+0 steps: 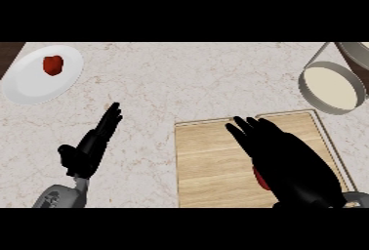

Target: Pick the tomato from the tray and place it in the tiered basket

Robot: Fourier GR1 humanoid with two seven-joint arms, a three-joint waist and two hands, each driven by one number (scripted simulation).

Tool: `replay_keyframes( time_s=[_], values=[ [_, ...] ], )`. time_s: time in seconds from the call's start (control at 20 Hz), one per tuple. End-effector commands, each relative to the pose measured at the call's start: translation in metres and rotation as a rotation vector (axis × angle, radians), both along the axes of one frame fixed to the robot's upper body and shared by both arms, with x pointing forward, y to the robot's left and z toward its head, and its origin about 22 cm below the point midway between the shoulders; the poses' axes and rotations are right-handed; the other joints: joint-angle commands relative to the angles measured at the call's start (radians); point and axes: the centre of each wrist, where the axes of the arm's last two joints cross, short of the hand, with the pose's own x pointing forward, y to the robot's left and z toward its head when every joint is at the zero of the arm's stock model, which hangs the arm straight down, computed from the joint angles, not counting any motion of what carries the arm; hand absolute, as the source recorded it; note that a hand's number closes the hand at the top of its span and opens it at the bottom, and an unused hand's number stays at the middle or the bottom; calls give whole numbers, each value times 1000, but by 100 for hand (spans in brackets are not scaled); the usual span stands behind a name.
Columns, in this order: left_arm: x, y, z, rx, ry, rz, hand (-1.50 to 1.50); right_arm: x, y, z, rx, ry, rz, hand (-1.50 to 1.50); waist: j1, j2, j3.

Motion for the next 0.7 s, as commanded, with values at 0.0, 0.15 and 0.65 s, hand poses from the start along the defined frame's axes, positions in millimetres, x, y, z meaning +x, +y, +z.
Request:
replay_keyframes(
  time_s=[0.0,0.15,0.65],
  values=[
    [7,-7,7,-18,13,-14,0,-16,13,13,-165,20,-92,-150,6,3,2],
    [1,6,0,6,-1,-5,0,-25,6,4,-152,7,-147,-150,6,5,4],
    [-7,-9,-13,1,-6,-22,0,-15,8,-26,-285,8,-277,-150,8,6,4]
  ],
)
